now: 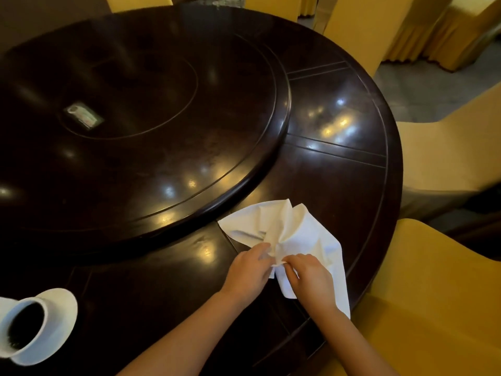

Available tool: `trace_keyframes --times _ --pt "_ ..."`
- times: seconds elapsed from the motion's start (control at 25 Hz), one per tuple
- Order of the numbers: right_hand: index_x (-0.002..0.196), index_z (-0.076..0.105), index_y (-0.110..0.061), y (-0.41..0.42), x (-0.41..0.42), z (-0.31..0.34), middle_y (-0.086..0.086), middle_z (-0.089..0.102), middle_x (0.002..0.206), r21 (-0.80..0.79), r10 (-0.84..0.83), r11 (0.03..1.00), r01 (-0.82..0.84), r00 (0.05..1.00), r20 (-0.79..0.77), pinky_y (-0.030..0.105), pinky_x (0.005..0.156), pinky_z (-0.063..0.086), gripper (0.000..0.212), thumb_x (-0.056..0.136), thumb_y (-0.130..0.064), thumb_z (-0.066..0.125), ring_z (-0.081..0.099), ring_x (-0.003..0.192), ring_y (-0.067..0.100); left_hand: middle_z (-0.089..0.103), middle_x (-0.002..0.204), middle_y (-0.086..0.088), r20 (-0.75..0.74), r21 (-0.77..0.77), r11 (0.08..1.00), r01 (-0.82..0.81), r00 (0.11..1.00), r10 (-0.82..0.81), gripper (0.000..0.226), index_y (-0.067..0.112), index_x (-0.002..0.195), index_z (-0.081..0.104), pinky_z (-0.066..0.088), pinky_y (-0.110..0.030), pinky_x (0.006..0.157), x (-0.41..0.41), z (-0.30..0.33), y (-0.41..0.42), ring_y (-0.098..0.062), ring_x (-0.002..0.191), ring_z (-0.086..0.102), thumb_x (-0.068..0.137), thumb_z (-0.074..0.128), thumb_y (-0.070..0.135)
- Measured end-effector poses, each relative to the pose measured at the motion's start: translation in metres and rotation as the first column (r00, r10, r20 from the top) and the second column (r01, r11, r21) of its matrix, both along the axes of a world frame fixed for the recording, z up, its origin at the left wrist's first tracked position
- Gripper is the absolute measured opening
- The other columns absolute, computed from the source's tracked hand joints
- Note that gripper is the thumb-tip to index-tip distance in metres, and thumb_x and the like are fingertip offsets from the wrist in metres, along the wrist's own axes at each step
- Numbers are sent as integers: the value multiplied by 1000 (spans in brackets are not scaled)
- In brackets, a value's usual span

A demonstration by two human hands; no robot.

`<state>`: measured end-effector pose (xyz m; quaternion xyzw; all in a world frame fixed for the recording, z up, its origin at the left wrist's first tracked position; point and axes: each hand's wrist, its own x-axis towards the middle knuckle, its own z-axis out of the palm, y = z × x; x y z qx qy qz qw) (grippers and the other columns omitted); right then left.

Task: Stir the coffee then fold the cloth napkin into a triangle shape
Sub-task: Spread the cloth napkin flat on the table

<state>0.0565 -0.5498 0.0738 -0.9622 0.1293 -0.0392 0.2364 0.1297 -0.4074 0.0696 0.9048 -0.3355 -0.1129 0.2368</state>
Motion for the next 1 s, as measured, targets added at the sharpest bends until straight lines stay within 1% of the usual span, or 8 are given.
trace_keyframes --times 0.08,0.24,0.4,0.48,0.56,0.68,0.8,1.0 --pt "85 71 -18 10 15 20 -2 69 73 111 17 994 -25 997 73 14 52 38 10 86 -19 60 61 68 16 63 113 -1 -25 -156 985 -71 997 68 21 15 107 68 46 -24 83 6 19 17 -15 100 58 91 55 16" --pt "99 69 -16 30 48 67 2 70 95 317 154 932 -174 984 89 25 78 46 15 90 -20 57 61 86 18 70 93 6 -102 -257 944 -209 977 188 16 16 98 72 44 -12 76 29 76 62 -1 86 59 88 60 12" --pt "88 67 -32 51 70 105 -7 67 76 281 270 905 -318 942 198 28 70 50 19 78 -16 67 59 70 8 69 86 11 -182 -168 967 -191 970 160 14 17 94 74 47 -20 72 50 139 114 1 81 62 89 61 16" --pt "81 71 -22 56 77 121 -3 69 72 242 360 884 -400 913 193 24 63 43 11 79 -14 63 61 67 12 72 86 9 -245 -120 977 -177 959 144 14 17 94 75 48 -24 71 60 164 143 -2 81 64 89 61 17" --pt "82 72 -16 58 82 136 -2 69 72 240 430 860 -451 893 137 24 61 39 12 84 -10 61 60 67 12 72 80 6 -284 -84 989 -125 954 97 13 15 90 75 46 -24 69 67 187 173 -3 77 63 89 62 17" --pt "87 73 -18 64 87 153 -4 72 80 307 511 811 -497 858 38 25 68 48 11 85 -15 63 64 74 8 69 77 -3 -408 -57 997 -58 912 30 19 11 86 74 44 -26 69 71 221 214 -9 73 59 90 60 23" --pt "76 70 -26 71 94 161 -16 66 66 354 599 764 -539 796 -82 21 61 47 11 83 -19 65 59 64 2 70 76 2 -562 -59 998 -38 827 -1 19 20 81 75 45 -20 70 73 251 242 -8 74 61 90 58 21" --pt "77 71 -25 62 107 161 -22 62 66 357 719 693 -626 565 -404 11 63 44 10 77 -15 68 57 66 -6 74 86 -6 -657 128 988 -83 740 147 15 17 86 75 51 -27 76 85 255 287 -18 82 69 89 62 14"
